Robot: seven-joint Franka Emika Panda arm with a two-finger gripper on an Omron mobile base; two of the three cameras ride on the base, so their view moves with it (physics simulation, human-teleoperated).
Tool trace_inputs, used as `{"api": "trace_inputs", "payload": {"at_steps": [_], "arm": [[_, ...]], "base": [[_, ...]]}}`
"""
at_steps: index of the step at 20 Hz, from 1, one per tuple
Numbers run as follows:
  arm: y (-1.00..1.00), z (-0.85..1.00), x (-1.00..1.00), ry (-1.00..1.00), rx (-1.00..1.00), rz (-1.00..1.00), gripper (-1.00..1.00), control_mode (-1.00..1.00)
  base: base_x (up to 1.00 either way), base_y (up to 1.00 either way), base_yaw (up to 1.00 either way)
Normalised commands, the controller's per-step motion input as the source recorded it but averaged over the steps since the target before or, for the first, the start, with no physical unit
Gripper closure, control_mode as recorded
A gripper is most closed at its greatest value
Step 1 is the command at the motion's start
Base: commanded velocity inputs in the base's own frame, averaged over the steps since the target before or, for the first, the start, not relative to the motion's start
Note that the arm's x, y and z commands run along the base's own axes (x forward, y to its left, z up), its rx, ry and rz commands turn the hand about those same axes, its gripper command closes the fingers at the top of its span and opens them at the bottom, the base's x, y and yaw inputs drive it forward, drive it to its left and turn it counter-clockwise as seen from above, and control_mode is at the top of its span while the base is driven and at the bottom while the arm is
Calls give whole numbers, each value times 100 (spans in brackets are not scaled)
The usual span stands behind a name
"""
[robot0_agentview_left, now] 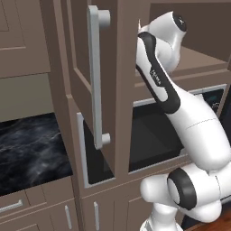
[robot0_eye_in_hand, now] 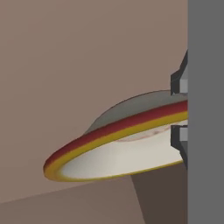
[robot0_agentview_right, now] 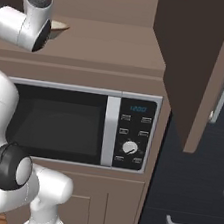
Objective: Move the bowls from the cabinet to the plates on the dining table.
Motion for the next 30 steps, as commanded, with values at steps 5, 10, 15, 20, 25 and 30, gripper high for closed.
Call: {"api": "trace_inputs", "payload": {"at_steps": [5,10,15,20,25,30], "arm": [[-12,29,-36,-1,6,0,100,-100],[-35,38,-55,0,8,0,100,-100],[-40,31,-62,0,7,0,100,-100],[-32,23,-62,1,6,0,100,-100],[-17,17,-62,0,2,0,100,-100],[-7,5,-62,-2,-1,0,100,-100]], "base": [[0,0,0],[0,0,0],[0,0,0],[0,0,0],[0,0,0],[0,0,0]]}}
